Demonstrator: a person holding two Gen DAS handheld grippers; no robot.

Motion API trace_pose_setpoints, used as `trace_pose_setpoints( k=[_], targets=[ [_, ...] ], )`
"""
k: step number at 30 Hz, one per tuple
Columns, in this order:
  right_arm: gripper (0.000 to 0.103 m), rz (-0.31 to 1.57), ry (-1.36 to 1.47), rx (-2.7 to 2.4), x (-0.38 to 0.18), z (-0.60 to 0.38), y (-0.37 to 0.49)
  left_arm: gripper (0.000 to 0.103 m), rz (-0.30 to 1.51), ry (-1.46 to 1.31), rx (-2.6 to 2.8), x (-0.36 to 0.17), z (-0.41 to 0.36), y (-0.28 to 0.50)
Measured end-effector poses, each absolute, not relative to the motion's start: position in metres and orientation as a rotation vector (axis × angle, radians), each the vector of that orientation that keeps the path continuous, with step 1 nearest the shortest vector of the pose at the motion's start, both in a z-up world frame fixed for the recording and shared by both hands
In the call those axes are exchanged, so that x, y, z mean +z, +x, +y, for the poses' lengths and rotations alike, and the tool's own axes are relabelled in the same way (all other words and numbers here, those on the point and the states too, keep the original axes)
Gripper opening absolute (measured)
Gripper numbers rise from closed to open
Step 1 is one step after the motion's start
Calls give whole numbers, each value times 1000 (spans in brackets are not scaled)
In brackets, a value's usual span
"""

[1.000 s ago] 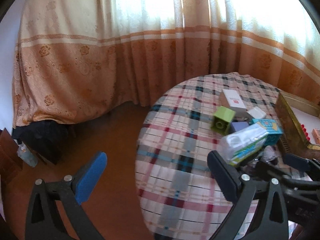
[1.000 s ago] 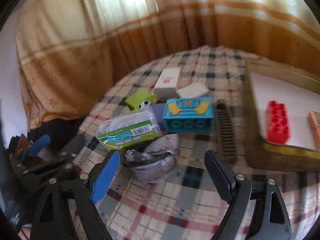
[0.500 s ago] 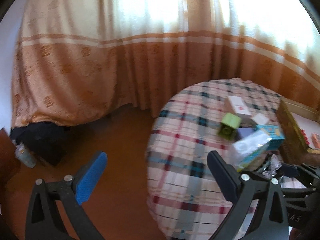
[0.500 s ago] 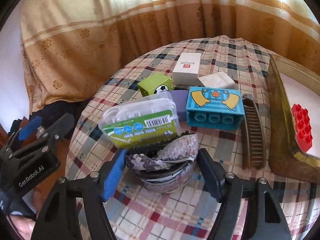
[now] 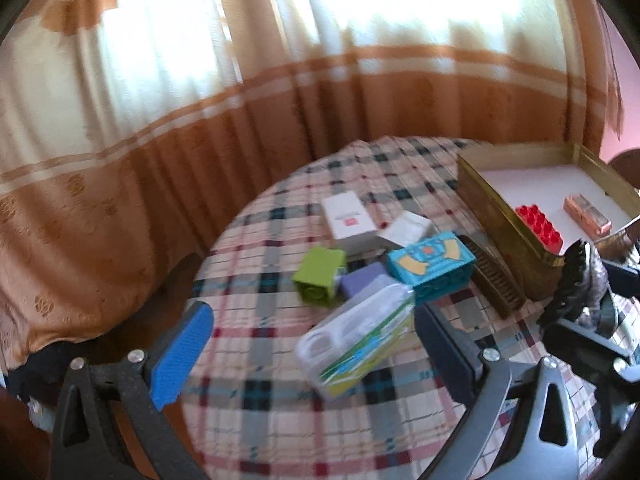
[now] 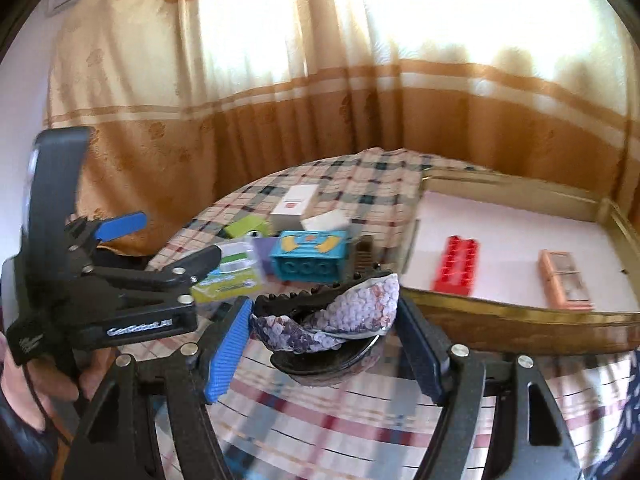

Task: Organize rigid objects
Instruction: 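Grasp the clear plastic case with the left tool while the right tool holds the pouch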

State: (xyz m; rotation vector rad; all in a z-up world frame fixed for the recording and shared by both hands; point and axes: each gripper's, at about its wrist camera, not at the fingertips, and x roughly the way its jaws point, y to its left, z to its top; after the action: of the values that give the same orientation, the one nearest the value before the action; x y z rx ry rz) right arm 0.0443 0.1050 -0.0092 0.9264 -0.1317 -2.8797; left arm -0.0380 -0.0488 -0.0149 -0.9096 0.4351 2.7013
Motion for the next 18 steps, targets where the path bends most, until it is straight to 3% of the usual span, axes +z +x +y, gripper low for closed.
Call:
trace_pose_setpoints(
  k=[3,5,7,11,14,16,18],
  targets=[
    [74,-163,945,-2881,-11,113,43,100,439,-965,2647,-24,-40,-45],
    [74,-186,949,-2870,-11,115,41,93,427,-979,2634,-29,-37,-47],
    [74,-183,954,-2855,-11,114,40,80,385,-1038,2596,-36,-36,-53],
    [74,-183,956,-2842,-13,113,41,71,349,-1125,2563,-50,-36,-56],
    [74,-213,990,-2823,-19,116,41,54,276,-1124,2539,-49,-42,-55],
    [74,-234,1021,-2809,-25,116,41,25,200,-1164,2508,-52,-44,-59],
    [74,-225,1018,-2810,-25,115,42,25,115,-1215,2495,-56,-50,-62]
  ],
)
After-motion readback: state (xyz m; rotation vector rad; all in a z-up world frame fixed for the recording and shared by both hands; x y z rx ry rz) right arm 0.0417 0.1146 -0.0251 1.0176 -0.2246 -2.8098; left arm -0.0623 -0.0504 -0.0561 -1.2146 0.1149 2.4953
